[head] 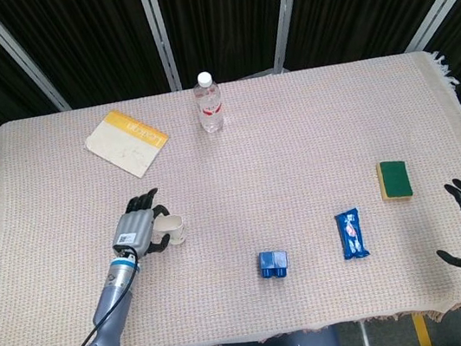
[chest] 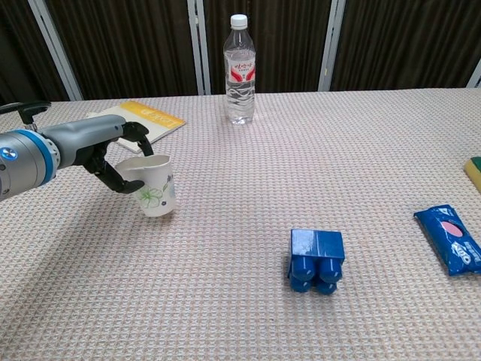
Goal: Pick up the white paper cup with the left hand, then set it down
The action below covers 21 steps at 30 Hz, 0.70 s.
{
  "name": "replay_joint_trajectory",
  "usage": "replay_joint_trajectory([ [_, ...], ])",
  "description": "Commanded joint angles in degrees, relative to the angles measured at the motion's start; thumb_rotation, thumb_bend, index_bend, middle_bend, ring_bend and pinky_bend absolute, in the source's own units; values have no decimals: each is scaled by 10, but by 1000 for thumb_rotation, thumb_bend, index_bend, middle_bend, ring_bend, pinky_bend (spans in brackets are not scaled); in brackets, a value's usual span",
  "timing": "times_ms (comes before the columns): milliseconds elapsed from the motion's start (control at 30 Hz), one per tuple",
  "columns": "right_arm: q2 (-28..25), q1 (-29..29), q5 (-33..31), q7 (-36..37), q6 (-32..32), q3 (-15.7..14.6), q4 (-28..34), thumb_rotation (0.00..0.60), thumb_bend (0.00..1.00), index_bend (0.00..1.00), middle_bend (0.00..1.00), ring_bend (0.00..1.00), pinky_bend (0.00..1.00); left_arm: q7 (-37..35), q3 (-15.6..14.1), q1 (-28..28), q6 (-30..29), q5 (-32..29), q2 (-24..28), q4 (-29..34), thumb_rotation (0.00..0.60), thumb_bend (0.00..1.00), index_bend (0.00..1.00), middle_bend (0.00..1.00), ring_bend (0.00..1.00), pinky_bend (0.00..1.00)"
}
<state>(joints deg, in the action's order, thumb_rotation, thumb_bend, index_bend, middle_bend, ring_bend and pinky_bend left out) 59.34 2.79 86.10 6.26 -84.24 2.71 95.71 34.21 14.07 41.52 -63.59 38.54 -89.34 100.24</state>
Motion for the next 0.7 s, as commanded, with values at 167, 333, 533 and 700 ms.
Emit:
replay_joint_trajectory([
  [167,-2,-2,1,3,-2,0,1,600,44,0,0,0,0,-104,-23,-32,19,72,-18,-29,600,316,363,0,0,0],
  [333,-2,-1,2,1,-3,0,2,600,43,0,0,0,0,-127,-46,-45,31,86,-17,-49,600,316,362,0,0,0],
  [533,0,-1,2,-3,-2,-1,1,600,44,0,0,0,0,-145,-61,-55,49,90,0,-64,600,307,234,0,0,0],
  [700,1,-1,3,-8,0,-2,3,600,45,0,0,0,0,-144,-60,-52,65,86,40,-49,600,230,84,0,0,0],
])
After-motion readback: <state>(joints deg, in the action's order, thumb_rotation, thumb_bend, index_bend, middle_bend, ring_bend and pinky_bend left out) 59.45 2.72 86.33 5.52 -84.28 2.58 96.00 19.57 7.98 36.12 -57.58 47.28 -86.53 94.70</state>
